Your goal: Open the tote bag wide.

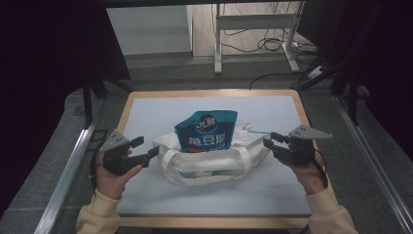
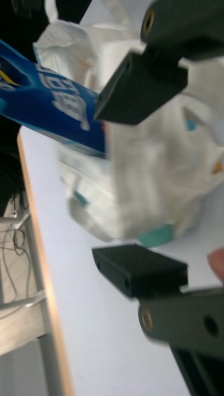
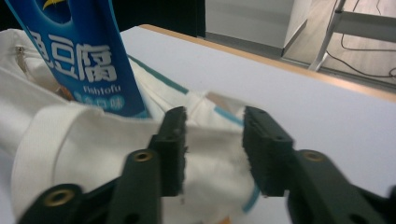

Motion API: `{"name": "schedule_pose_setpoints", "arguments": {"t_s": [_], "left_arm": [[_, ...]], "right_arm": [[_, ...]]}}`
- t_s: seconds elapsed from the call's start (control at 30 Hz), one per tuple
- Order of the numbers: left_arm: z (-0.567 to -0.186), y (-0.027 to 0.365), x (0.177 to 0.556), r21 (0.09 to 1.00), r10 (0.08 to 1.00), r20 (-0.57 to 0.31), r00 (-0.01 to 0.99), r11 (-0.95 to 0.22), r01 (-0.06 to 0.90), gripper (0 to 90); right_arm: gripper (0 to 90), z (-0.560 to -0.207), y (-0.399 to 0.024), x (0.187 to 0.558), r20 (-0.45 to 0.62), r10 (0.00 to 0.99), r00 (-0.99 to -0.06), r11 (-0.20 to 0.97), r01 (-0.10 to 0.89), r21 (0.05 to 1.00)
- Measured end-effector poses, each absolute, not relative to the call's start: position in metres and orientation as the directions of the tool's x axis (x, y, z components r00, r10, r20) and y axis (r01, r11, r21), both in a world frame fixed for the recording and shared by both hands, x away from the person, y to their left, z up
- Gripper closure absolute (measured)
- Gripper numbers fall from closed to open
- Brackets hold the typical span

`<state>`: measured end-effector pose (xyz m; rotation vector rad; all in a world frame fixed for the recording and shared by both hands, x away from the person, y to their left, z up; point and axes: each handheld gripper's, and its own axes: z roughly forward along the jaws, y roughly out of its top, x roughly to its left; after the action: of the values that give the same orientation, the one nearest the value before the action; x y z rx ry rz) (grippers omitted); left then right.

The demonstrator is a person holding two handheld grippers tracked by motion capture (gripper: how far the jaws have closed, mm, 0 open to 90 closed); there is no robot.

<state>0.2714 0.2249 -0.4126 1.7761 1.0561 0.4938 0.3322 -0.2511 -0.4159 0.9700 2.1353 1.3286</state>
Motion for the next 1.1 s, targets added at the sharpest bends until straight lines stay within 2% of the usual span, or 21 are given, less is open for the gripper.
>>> {"name": "schedule_pose_setpoints", "arguments": {"t_s": [0.13, 0.2, 0.27, 0.6, 1.1], "left_arm": [[-0.404, 0.212, 0.286, 0.880, 0.798, -0.121, 0.591, -0.188, 0.435, 72.2], [-0.404, 0.206, 0.293, 0.874, 0.793, -0.120, 0.598, -0.201, 0.443, 81.8], [-0.408, 0.202, 0.299, 0.866, 0.798, -0.121, 0.590, -0.206, 0.456, 87.1], [-0.433, 0.199, 0.304, 0.823, 0.788, -0.152, 0.597, -0.233, 0.518, 88.8], [-0.478, 0.190, 0.295, 0.760, 0.776, -0.154, 0.611, -0.302, 0.575, 88.4]], "right_arm": [[80.0, -0.408, -0.236, 0.344, -0.023, 0.737, -0.675, 0.329, 0.328, 0.886], [84.7, -0.405, -0.229, 0.349, -0.024, 0.726, -0.687, 0.341, 0.330, 0.880], [86.2, -0.405, -0.222, 0.353, -0.024, 0.712, -0.702, 0.357, 0.332, 0.873], [86.7, -0.424, -0.202, 0.356, -0.035, 0.673, -0.739, 0.431, 0.354, 0.830], [87.5, -0.470, -0.206, 0.346, -0.002, 0.680, -0.733, 0.443, 0.409, 0.798]]}}
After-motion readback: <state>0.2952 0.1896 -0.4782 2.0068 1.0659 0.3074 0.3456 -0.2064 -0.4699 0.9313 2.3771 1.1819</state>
